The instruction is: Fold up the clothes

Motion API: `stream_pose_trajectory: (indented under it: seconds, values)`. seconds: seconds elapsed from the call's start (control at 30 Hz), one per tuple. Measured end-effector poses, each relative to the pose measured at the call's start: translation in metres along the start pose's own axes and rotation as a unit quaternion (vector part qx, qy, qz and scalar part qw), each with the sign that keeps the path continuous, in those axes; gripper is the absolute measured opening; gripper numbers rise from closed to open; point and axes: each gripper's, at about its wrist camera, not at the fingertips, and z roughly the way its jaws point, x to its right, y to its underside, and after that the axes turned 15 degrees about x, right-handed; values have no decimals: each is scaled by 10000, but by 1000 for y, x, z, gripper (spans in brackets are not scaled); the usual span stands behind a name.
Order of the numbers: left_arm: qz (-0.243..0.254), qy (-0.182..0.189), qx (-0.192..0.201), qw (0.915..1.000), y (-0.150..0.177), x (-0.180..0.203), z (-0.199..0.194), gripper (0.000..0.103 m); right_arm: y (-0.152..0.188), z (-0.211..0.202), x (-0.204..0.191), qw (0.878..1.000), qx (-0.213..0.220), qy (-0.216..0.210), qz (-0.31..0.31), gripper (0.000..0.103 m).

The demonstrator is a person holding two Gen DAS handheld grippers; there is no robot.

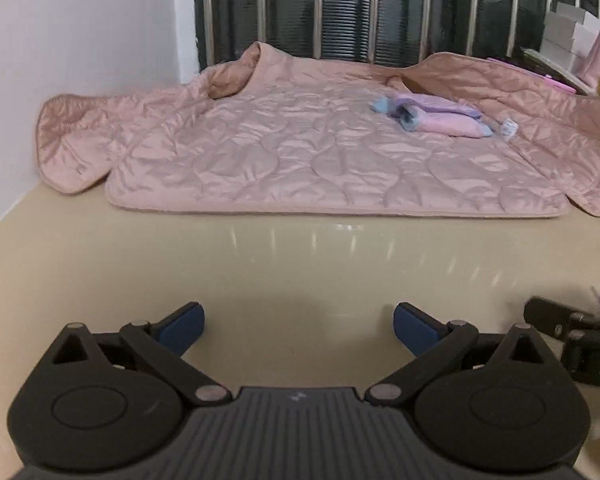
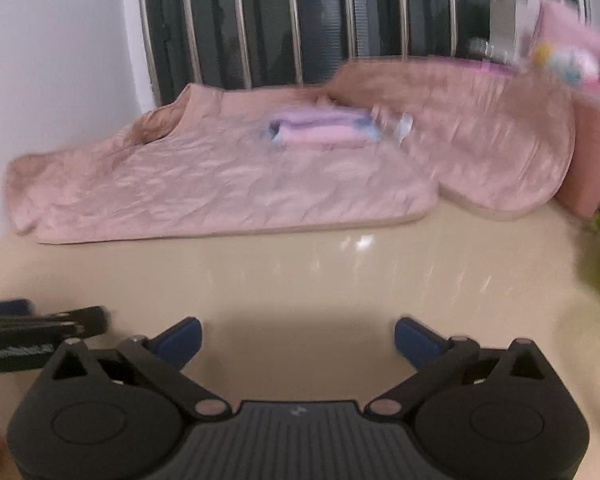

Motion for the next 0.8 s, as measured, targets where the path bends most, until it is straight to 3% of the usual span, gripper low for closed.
stream_pose_trajectory:
  seconds: [0.23,0.4,0.8]
  values:
    - [-18,27,41,10000,-5,0,11,102,-3,12,0,9997,-62,220,23,103]
    - [91,223,78,9997,-4,5,10,102,-3,13,-3,9999,-66,83,-67,103]
    - [59,199,67,9998,-4,8,11,102,-4,15,-7,9999,-67,-18,-89,103]
